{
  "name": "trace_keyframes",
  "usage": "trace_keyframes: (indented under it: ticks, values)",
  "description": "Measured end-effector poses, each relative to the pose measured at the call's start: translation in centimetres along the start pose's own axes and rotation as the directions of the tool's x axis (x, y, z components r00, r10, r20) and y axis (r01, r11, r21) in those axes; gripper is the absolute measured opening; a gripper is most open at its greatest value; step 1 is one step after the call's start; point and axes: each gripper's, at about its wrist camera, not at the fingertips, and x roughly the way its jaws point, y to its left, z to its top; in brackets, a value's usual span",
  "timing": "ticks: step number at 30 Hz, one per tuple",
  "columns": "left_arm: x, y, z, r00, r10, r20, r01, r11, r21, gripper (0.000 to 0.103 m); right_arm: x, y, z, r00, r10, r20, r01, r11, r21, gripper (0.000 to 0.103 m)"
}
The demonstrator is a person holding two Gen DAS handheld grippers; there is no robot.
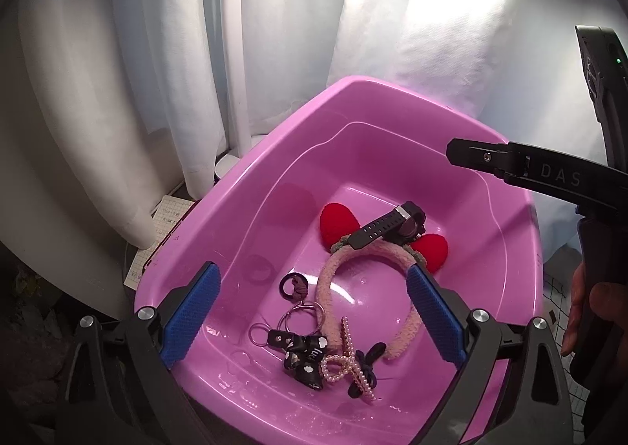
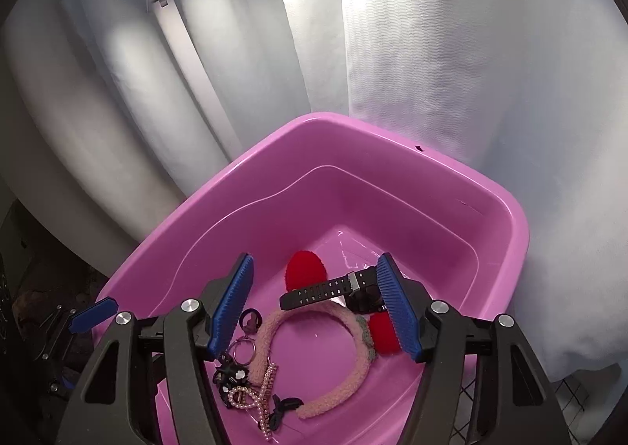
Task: Organize jewelry
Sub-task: 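Move both tools back from the tub toward the pom-pom and brown clip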
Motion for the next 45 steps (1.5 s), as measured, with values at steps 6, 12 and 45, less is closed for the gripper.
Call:
trace_keyframes:
  ticks: [6, 12, 45]
  values:
    - [-1.4, 0.1, -0.2, 0.999, 0.013, 0.034, -0.013, 1.0, 0.017, 0.095, -0.9, 0.4, -0.2, 1.0, -0.014, 0.021, 0.014, 1.0, 0.009, 0.069]
    - [-2.4, 0.4, -0.4, 0.999, 0.005, 0.049, -0.006, 1.0, 0.018, 0.096, -2.5, 0.7, -0.7, 0.999, -0.011, 0.04, 0.01, 1.0, 0.028, 0.071]
    - [-8.0, -21.8, -9.0, 0.962, -0.229, 0.148, 0.207, 0.966, 0.152, 0.097, -21.2, -20.8, -25.8, 0.96, -0.243, 0.137, 0.198, 0.94, 0.277, 0.081]
